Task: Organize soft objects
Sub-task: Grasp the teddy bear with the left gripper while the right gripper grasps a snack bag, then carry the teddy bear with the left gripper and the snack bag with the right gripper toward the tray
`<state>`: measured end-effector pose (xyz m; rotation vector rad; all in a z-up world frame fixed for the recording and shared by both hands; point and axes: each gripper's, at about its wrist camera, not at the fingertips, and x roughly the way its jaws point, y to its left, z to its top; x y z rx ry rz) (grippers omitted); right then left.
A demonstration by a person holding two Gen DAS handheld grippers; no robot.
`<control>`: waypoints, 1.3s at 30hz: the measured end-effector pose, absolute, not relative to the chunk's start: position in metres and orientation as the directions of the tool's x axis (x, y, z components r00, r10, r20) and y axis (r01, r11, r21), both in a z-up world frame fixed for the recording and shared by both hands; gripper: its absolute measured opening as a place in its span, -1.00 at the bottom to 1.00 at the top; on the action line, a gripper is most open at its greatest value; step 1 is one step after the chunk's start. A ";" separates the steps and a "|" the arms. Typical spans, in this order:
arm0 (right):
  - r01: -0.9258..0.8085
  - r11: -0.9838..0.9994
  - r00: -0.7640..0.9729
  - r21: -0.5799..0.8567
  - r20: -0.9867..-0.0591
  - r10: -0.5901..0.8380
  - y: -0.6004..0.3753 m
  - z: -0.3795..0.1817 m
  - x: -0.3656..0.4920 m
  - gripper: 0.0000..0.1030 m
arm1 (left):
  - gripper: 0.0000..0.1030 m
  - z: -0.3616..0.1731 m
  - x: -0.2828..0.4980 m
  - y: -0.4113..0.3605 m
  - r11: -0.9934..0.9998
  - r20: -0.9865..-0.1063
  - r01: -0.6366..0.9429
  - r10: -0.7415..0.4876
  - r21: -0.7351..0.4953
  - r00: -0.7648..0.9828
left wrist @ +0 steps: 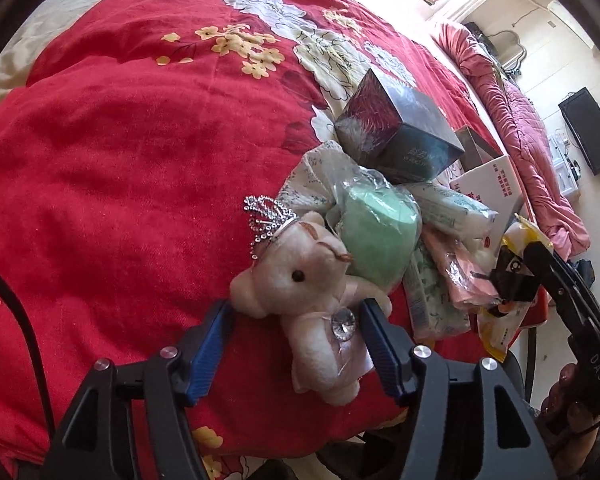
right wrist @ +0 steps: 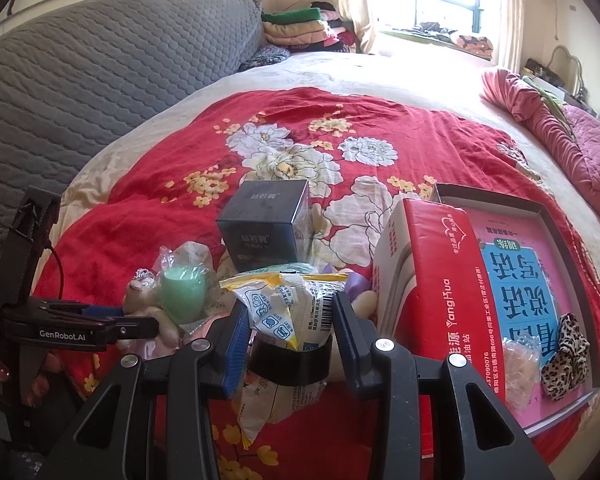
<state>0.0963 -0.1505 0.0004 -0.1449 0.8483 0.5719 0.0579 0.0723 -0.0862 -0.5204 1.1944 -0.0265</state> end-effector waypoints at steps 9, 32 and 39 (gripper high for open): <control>-0.528 0.842 0.528 0.107 -0.736 0.424 -0.152 0.003 0.096 -0.20 | -0.40 -0.081 0.057 0.055 0.901 -0.882 -0.217 -0.278 -0.377 0.380; -0.473 0.857 0.599 0.204 -0.639 0.483 -0.201 0.044 0.093 -0.21 | -0.41 0.042 0.051 0.030 0.929 -0.795 -0.117 -0.231 -0.352 0.560; -0.422 0.877 0.655 0.230 -0.591 0.471 -0.238 0.063 0.093 -0.21 | -0.41 0.064 0.071 -0.020 0.942 -0.775 -0.047 -0.243 -0.331 0.583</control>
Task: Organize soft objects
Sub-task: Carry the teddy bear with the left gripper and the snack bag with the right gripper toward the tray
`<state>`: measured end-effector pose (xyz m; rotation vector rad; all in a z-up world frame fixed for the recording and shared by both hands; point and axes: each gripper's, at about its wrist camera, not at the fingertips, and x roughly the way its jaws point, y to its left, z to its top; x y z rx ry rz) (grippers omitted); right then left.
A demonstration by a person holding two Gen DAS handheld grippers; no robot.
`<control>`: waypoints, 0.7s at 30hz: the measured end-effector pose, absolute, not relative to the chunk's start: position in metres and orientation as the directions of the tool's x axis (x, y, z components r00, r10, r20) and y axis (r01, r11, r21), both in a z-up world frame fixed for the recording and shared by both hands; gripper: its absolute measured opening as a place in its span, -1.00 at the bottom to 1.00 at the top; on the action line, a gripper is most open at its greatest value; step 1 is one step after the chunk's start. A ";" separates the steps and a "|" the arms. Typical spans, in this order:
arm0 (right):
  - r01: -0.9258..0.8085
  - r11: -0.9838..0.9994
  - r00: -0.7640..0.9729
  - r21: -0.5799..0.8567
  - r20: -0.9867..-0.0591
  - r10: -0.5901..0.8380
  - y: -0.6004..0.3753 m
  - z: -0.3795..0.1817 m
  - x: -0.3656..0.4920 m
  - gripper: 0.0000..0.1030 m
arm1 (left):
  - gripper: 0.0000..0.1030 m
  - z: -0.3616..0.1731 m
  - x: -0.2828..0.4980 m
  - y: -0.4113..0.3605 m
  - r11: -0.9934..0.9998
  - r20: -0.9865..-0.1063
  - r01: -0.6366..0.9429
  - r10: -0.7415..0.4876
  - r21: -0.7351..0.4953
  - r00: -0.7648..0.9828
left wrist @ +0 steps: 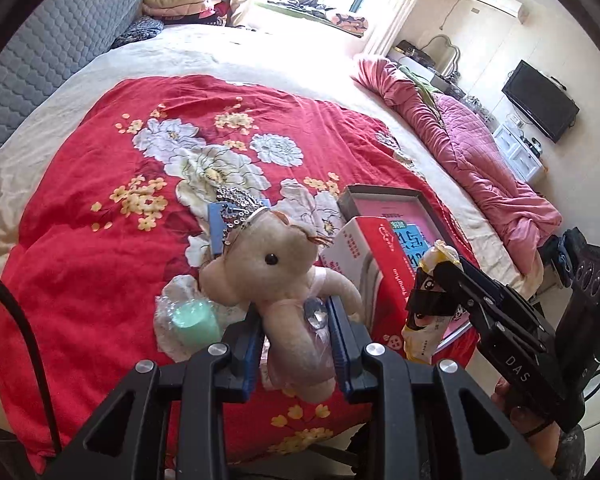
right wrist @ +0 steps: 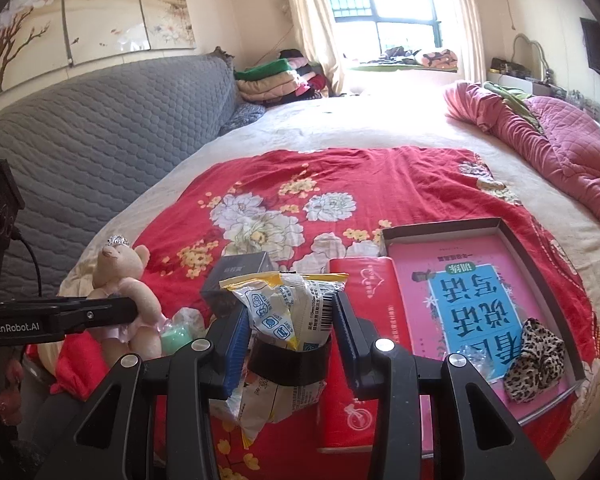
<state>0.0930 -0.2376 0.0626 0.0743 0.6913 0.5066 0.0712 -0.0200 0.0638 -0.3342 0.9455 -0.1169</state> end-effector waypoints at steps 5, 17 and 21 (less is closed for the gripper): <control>-0.368 0.893 0.699 0.261 -0.555 0.450 -0.270 0.072 0.097 -0.21 | -0.41 0.078 0.087 -0.055 0.952 -0.766 0.006 -0.250 -0.306 0.592; -0.201 0.931 0.790 0.305 -0.512 0.338 -0.358 0.081 0.109 -0.21 | -0.41 0.101 0.126 -0.146 0.949 -0.750 0.146 -0.312 -0.281 0.583; -0.150 0.939 0.806 0.310 -0.511 0.298 -0.381 0.080 0.111 -0.21 | -0.41 0.098 0.139 -0.179 0.945 -0.759 0.197 -0.328 -0.262 0.563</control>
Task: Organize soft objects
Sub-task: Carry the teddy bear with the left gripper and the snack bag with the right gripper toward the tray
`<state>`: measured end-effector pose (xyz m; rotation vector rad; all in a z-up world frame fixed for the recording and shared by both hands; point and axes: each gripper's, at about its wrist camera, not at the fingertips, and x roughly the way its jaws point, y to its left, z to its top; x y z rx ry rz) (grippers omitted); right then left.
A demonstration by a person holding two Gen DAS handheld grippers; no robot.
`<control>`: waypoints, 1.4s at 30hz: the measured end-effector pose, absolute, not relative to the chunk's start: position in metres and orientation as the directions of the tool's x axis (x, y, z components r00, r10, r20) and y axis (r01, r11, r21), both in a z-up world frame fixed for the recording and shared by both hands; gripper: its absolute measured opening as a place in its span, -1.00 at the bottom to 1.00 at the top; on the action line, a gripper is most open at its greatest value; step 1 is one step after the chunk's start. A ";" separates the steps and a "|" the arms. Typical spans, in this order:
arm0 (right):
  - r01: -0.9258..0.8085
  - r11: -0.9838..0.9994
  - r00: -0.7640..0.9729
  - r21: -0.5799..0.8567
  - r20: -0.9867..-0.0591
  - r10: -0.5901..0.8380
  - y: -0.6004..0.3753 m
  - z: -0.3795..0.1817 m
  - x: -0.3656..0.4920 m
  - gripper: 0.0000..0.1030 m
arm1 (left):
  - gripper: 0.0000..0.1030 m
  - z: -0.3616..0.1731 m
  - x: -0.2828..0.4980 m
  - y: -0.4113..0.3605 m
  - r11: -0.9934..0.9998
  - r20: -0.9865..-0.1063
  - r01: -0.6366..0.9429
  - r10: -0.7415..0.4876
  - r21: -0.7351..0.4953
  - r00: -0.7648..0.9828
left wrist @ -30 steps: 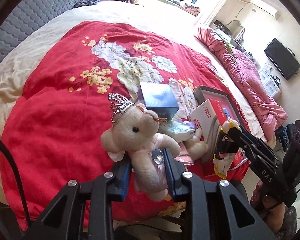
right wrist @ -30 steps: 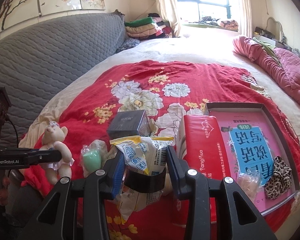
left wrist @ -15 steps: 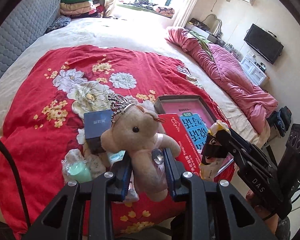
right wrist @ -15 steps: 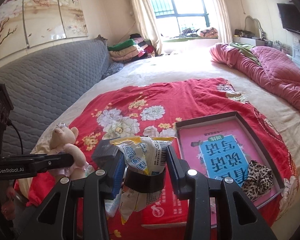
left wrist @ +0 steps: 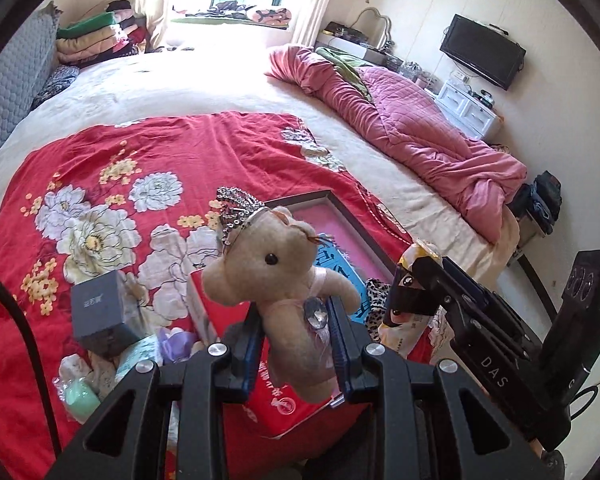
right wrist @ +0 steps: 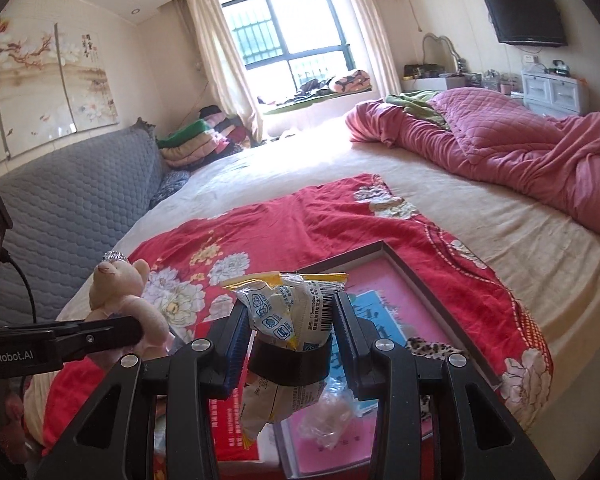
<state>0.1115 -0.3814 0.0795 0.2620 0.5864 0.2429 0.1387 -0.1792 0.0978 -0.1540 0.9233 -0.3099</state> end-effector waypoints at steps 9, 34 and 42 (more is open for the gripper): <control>-0.063 0.949 0.823 0.309 -0.523 0.224 -0.419 0.068 0.116 -0.21 | -0.41 0.073 0.166 -0.223 0.944 -0.801 0.248 -0.318 -0.217 0.508; 0.002 0.956 0.757 0.295 -0.625 0.191 -0.438 0.023 0.131 -0.20 | -0.41 0.011 0.213 -0.259 0.962 -0.882 0.252 -0.207 -0.105 0.423; -0.016 0.957 0.733 0.289 -0.648 0.208 -0.432 0.012 0.135 -0.20 | -0.41 -0.006 0.227 -0.263 0.964 -0.897 0.247 -0.193 -0.097 0.399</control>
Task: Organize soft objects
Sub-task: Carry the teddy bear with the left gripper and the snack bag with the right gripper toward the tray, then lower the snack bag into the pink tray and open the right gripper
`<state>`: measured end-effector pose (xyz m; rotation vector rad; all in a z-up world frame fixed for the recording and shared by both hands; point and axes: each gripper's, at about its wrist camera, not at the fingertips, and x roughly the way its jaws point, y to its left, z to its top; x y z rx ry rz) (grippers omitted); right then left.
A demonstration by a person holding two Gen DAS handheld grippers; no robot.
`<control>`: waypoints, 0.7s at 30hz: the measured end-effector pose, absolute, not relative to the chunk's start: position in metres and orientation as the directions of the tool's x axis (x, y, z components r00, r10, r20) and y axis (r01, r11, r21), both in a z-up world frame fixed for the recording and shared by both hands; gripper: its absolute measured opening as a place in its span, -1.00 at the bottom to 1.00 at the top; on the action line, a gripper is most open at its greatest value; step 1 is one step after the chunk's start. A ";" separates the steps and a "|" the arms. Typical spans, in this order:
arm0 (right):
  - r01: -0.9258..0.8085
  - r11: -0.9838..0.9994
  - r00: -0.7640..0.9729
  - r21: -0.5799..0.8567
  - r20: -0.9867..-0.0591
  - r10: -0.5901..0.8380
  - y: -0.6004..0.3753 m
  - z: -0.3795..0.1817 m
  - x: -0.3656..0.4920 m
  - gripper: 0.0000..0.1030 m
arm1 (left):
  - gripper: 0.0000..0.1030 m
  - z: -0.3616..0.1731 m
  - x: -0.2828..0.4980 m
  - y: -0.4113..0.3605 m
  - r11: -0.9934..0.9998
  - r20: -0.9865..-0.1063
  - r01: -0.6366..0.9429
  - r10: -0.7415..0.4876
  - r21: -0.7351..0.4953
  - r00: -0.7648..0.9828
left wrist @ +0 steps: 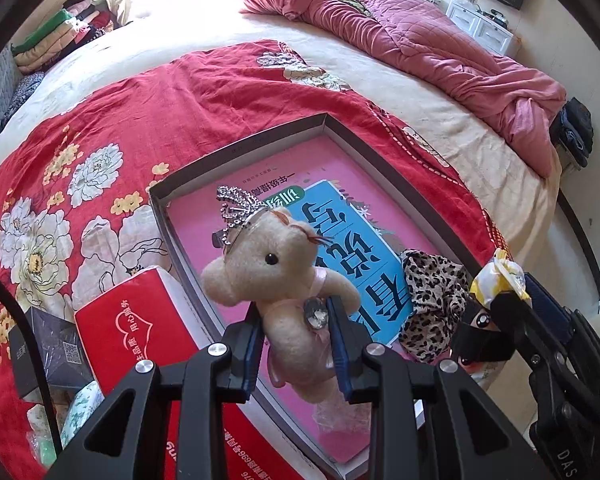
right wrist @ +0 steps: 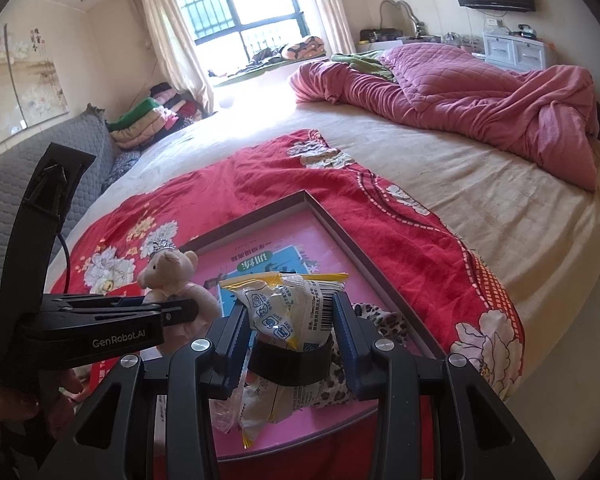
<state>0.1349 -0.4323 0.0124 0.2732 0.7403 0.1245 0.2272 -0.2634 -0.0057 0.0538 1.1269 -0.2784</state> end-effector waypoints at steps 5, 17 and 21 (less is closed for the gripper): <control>-0.020 0.954 0.726 0.299 -0.652 0.219 -0.431 0.005 0.137 -0.20 | -0.41 -0.014 0.231 -0.267 0.964 -0.903 0.247 -0.191 -0.099 0.384; -0.043 0.971 0.666 0.234 -0.718 0.202 -0.415 -0.018 0.148 -0.20 | -0.40 -0.032 0.233 -0.272 0.960 -0.922 0.255 -0.198 -0.115 0.332; -0.027 0.979 0.659 0.202 -0.733 0.170 -0.416 -0.023 0.151 -0.20 | -0.40 -0.035 0.230 -0.278 0.955 -0.926 0.276 -0.196 -0.106 0.322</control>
